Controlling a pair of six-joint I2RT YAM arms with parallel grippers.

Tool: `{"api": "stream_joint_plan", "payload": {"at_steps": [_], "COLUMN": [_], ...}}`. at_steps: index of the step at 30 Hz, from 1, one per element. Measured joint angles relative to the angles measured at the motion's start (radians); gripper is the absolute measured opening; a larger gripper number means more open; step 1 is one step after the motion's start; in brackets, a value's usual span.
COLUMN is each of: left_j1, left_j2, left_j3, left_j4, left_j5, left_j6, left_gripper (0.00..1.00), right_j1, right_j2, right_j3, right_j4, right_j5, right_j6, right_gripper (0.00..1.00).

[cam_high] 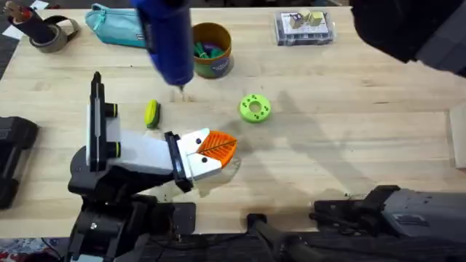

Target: Pick up the gripper from the table and insert it into the empty holder that is missing its gripper. Then pick up a screw, insert it into the mounting hole, and use the screwdriver to tighten it. Finally, clean up the table by picking up the vegetable and placing it into the bucket.

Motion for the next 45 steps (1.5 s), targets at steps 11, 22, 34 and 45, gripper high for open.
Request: {"api": "stream_joint_plan", "payload": {"at_steps": [11, 22, 34, 45], "left_j1": [0.000, 0.000, 0.000, 0.000], "left_j2": [0.000, 0.000, 0.000, 0.000], "left_j3": [0.000, 0.000, 0.000, 0.000], "left_j4": [0.000, 0.000, 0.000, 0.000], "left_j5": [0.000, 0.000, 0.000, 0.000], "left_j6": [0.000, 0.000, 0.000, 0.000], "left_gripper": [0.015, 0.015, 0.015, 0.015], "right_j1": [0.047, 0.049, 0.049, 0.049], "right_j2": [0.039, 0.044, 0.044, 0.044], "right_j3": [0.018, -0.105, -0.199, -0.233], "right_j4": [0.019, 0.297, 0.361, 0.404], "right_j5": [-0.066, -0.098, -0.115, -0.130], "right_j6": [0.023, 0.076, 0.202, 0.218], "right_gripper": [0.043, 0.042, 0.044, 0.044]}}
